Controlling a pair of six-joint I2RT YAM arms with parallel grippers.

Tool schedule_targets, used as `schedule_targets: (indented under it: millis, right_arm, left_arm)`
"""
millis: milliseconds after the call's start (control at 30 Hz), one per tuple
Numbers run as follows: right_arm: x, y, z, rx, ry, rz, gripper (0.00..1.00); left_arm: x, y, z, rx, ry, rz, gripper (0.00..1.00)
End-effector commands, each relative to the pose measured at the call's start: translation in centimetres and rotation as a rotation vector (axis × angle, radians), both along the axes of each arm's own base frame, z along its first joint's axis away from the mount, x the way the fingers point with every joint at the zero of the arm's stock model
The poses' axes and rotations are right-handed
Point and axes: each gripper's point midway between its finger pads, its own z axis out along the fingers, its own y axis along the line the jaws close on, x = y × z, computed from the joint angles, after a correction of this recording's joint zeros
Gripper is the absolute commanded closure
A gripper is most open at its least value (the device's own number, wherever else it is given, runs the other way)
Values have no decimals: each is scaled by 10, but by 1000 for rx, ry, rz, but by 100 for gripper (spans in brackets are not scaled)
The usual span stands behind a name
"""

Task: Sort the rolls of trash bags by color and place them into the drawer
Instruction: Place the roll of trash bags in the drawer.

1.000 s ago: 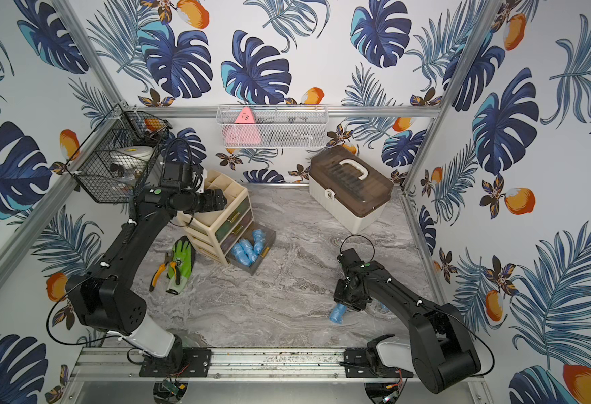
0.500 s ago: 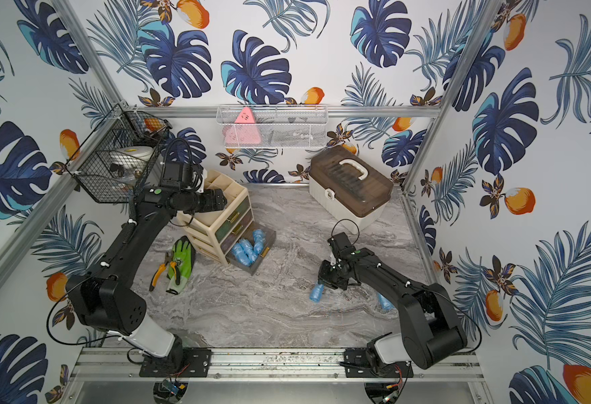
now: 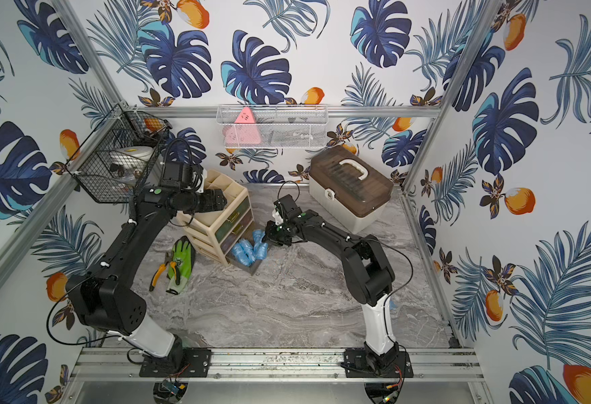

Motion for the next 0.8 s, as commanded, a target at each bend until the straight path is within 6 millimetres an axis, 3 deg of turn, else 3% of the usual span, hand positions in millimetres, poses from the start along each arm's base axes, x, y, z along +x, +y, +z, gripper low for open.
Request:
schedule_targets:
  millis: [0,133,367,767]
  right_arm:
    - [10,17,-12,8,1,41,95]
    - [26,30,-18,25,-27,55,95]
    - [39,34,-30,-31,-37,63,95]
    - [24,45,-60,-198,-74,176,92]
  left_arm:
    - [-5,1,-9,0,45,1,10]
    - [-5,1,-8,0,44,-1,10]
    - [-5,2,-9,4,43,0,10]
    - [-4,2,-10,2,46,-1,10]
